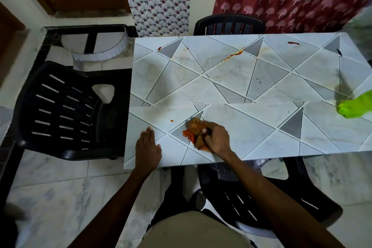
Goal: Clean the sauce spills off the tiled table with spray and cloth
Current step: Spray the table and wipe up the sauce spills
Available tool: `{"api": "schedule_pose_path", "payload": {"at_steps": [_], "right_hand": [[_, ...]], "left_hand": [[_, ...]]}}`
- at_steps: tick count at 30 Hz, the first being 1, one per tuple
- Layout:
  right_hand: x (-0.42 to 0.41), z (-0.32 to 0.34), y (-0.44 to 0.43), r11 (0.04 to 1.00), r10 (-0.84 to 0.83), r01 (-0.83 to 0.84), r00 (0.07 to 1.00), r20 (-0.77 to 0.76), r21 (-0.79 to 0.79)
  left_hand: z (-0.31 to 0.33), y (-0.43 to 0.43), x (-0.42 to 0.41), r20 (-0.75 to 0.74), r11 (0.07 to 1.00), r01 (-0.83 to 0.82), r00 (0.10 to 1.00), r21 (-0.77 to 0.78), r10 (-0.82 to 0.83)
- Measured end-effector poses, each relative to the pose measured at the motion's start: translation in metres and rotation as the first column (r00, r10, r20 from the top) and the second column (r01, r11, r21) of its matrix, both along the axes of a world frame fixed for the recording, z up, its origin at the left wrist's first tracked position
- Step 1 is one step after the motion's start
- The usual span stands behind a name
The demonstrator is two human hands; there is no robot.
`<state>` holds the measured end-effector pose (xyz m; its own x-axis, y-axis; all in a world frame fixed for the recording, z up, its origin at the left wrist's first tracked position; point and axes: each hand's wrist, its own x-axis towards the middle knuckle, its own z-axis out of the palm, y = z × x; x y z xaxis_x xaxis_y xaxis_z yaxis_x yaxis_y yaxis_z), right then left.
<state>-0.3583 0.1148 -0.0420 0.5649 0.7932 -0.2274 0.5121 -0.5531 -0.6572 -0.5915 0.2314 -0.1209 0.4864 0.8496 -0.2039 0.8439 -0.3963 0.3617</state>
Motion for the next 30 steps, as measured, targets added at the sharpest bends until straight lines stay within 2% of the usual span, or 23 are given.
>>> {"api": "schedule_pose_path", "payload": {"at_steps": [4, 7, 10, 15, 24, 30], "right_hand": [[0.026, 0.001, -0.028, 0.96, -0.267, 0.271, 0.961, -0.073, 0.067], [0.053, -0.001, -0.06, 0.891, -0.452, 0.454, 0.89, -0.052, 0.021], [0.067, -0.006, -0.082, 0.829, -0.559, 0.558, 0.829, -0.001, -0.045], [0.038, -0.008, -0.077, 0.832, -0.553, 0.553, 0.833, 0.012, -0.054], [-0.053, -0.006, -0.005, 0.882, -0.466, 0.47, 0.865, -0.188, -0.028], [-0.051, 0.009, 0.005, 0.845, -0.522, 0.534, 0.813, -0.258, -0.03]], "left_hand": [[-0.002, -0.005, -0.002, 0.031, 1.0, -0.007, 1.0, 0.019, 0.007], [-0.004, -0.013, -0.003, 0.045, 1.0, -0.019, 0.999, 0.021, 0.018], [-0.005, -0.02, -0.002, 0.045, 0.999, -0.037, 0.998, 0.019, 0.037], [-0.004, -0.025, -0.003, 0.049, 0.999, -0.036, 0.998, -0.012, 0.036], [-0.001, -0.02, -0.014, 0.113, 0.999, 0.012, 0.994, -0.035, -0.008], [0.0, -0.008, -0.027, 0.142, 0.998, 0.055, 0.988, -0.009, -0.054]]}}
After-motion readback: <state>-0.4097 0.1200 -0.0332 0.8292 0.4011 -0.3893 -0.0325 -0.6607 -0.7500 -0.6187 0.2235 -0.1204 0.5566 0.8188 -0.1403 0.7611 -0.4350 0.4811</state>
